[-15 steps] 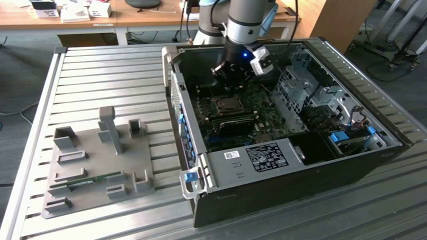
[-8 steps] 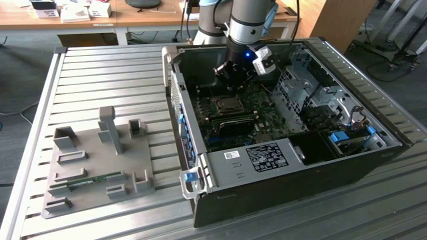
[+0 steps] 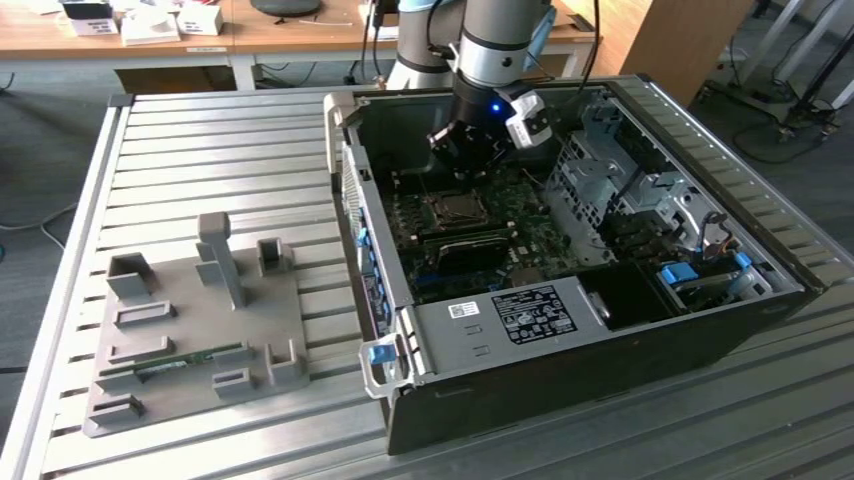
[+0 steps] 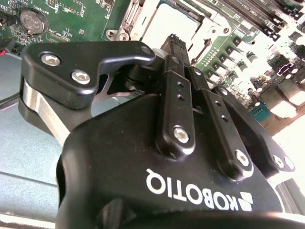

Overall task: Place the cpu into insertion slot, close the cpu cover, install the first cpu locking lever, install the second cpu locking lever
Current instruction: 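Close the cpu cover, then install the first cpu locking lever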

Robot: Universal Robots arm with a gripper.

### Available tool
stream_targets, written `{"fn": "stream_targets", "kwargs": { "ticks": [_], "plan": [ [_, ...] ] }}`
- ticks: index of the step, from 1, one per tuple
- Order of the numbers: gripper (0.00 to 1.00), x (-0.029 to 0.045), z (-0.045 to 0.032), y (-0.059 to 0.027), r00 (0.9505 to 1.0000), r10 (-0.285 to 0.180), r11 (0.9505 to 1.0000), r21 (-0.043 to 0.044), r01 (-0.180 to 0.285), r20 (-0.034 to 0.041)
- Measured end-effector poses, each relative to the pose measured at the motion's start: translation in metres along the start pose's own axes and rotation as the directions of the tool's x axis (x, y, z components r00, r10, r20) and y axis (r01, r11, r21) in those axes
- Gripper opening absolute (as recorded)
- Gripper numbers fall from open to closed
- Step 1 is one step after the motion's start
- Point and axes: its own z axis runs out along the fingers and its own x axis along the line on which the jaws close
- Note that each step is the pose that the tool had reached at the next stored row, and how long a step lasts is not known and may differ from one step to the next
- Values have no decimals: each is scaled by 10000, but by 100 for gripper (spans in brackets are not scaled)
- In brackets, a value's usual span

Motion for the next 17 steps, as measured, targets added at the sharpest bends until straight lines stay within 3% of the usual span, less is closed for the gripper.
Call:
{"fn": "stream_targets", "kwargs": {
  "ticks": [17],
  "plan": [
    [11, 0, 1, -36, 10000, 2, 10000, -3, -2, 1]
  ]
}}
